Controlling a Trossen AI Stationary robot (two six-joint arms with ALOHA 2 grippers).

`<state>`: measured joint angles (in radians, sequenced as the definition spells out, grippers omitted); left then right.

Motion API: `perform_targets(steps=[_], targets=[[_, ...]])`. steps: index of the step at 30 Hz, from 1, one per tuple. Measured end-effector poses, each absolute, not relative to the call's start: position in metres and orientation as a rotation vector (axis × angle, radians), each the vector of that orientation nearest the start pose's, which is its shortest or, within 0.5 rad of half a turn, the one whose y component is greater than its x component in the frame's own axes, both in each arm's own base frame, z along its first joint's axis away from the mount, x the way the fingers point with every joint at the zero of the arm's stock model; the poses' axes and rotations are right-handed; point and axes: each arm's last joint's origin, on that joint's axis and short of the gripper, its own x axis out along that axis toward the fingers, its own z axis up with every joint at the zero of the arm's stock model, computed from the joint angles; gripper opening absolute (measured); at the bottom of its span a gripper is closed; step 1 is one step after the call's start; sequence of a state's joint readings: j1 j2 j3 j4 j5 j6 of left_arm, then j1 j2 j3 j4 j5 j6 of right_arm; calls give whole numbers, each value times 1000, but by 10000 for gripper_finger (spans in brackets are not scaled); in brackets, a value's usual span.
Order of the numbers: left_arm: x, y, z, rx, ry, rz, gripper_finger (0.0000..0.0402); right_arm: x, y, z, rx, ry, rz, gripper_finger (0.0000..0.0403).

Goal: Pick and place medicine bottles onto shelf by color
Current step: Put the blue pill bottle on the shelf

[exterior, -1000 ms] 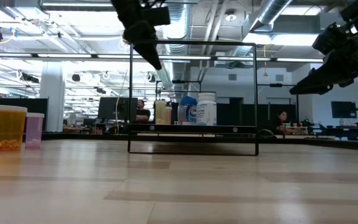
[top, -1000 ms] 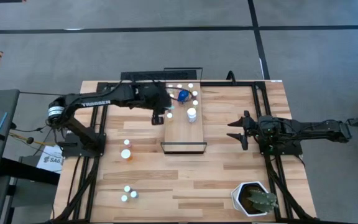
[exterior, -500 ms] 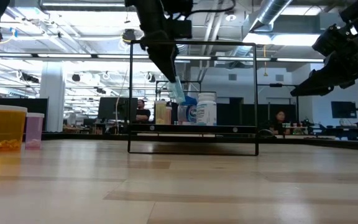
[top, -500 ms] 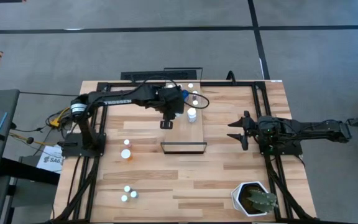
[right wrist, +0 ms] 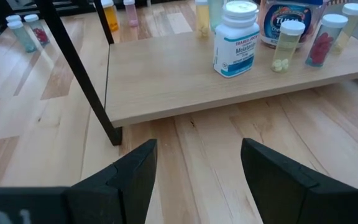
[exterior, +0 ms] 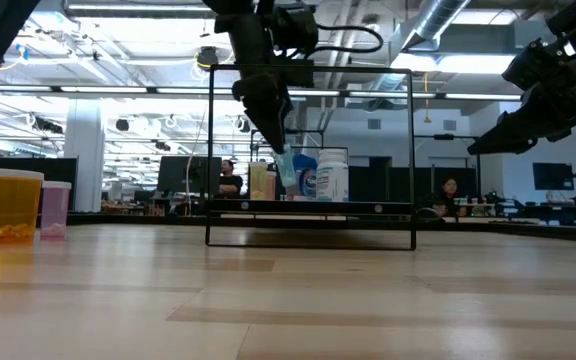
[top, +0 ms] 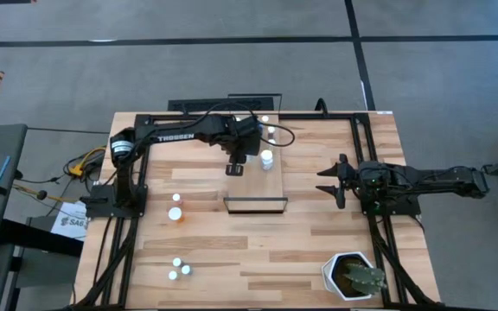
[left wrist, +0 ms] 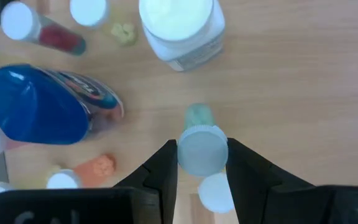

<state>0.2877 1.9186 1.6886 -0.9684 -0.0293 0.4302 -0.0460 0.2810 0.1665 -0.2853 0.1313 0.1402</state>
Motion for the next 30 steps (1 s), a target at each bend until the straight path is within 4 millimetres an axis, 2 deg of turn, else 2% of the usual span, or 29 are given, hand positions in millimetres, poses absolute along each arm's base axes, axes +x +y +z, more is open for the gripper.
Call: perform_targets(steps=[23, 30], targets=[[380, 126, 259, 165, 1164, -30, 97, 105, -9, 171, 121, 385, -203, 255], [387, 129, 245, 165, 1168, -32, 97, 105, -9, 171, 121, 385, -202, 255]])
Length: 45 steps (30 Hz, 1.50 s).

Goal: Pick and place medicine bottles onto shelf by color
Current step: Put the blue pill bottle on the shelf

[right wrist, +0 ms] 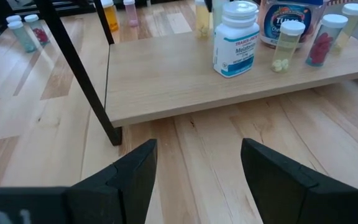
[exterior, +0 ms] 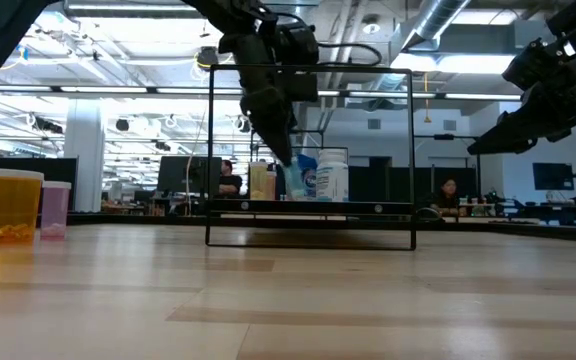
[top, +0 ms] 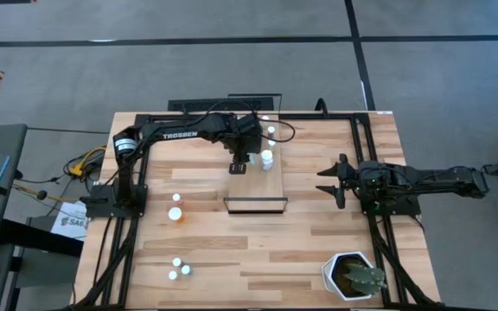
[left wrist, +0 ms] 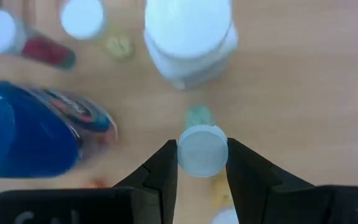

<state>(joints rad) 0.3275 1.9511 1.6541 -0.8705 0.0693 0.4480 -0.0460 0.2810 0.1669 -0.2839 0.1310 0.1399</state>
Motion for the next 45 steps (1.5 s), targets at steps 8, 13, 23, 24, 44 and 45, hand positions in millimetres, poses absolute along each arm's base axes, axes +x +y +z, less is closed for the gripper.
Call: perform_targets(steps=[8, 13, 23, 24, 44, 45], targets=[[383, 137, 245, 166, 1183, -1, 97, 105, -9, 171, 121, 385, -202, 255], [380, 142, 244, 146, 1197, 31, 97, 105, -9, 171, 121, 385, -202, 255], [378, 143, 243, 124, 1225, 63, 97, 105, -9, 171, 121, 385, -202, 255], [378, 143, 243, 122, 1226, 64, 97, 105, -9, 171, 121, 385, -202, 255], [375, 147, 243, 99, 1237, 78, 97, 105, -9, 171, 121, 385, -203, 255], [375, 146, 243, 96, 1242, 77, 97, 105, -9, 171, 121, 385, -202, 255]])
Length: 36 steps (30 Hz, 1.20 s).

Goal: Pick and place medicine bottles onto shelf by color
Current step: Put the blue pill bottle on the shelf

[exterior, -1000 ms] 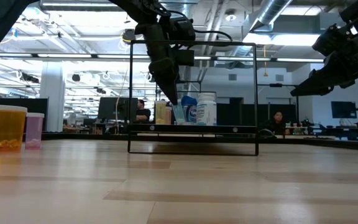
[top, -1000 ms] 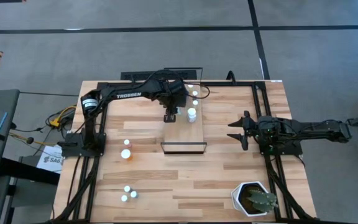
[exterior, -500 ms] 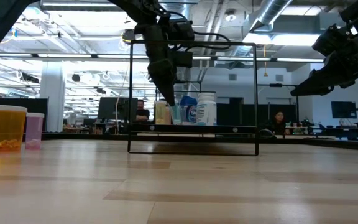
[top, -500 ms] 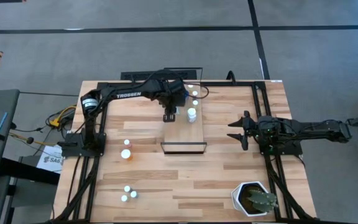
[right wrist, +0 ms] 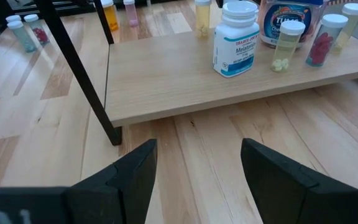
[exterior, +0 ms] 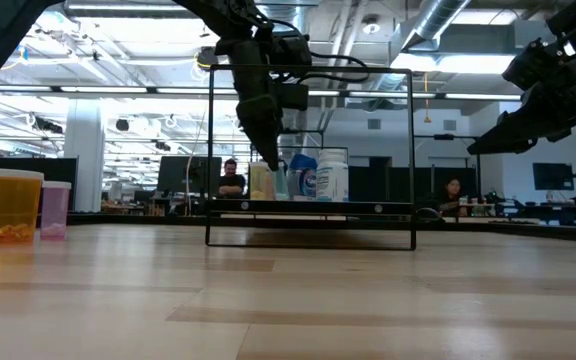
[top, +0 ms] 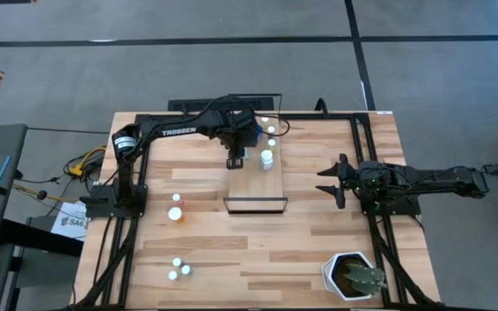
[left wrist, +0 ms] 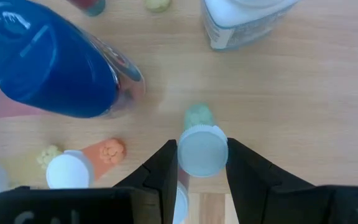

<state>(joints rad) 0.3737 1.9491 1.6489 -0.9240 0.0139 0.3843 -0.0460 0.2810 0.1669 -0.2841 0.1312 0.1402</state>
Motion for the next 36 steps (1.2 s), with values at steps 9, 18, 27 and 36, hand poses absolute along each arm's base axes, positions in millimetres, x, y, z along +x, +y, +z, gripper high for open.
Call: perform_targets(steps=[9, 18, 27, 36], targets=[[374, 146, 242, 93, 1249, 76, 97, 105, -9, 171, 121, 386, -202, 255], [379, 150, 235, 88, 1251, 76, 97, 105, -9, 171, 121, 386, -203, 255], [379, 151, 234, 83, 1250, 85, 106, 105, -9, 171, 121, 386, -202, 255], [379, 151, 230, 108, 1265, 63, 170, 105, -9, 171, 121, 387, -202, 255]])
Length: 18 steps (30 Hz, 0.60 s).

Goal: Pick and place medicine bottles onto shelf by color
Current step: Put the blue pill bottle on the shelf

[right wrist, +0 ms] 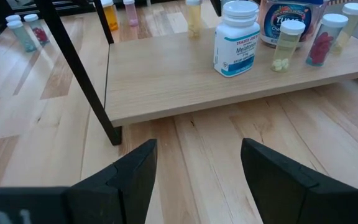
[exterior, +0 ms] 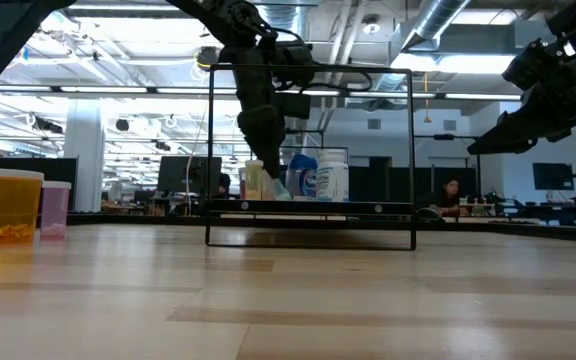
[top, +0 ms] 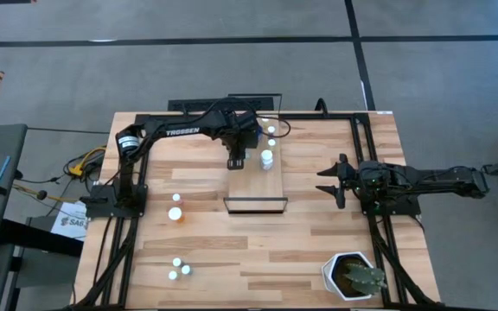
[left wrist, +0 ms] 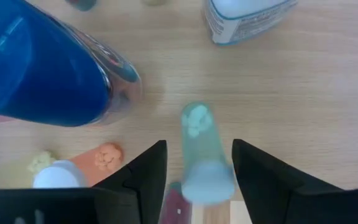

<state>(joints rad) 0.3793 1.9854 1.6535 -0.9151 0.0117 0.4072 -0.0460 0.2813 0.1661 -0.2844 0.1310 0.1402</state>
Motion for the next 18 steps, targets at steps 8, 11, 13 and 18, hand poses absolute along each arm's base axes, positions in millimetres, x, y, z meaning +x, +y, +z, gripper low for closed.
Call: perform_targets(steps=[8, 11, 13, 18], targets=[[380, 150, 231, 109, 1259, 62, 173, 105, -9, 171, 121, 386, -202, 255], [380, 150, 231, 109, 1259, 61, 172, 105, -9, 171, 121, 387, -202, 255], [381, 149, 231, 112, 1255, 59, 173, 105, -9, 171, 121, 386, -202, 255], [383, 145, 232, 136, 1250, 42, 180, 105, -9, 171, 121, 387, -202, 255]])
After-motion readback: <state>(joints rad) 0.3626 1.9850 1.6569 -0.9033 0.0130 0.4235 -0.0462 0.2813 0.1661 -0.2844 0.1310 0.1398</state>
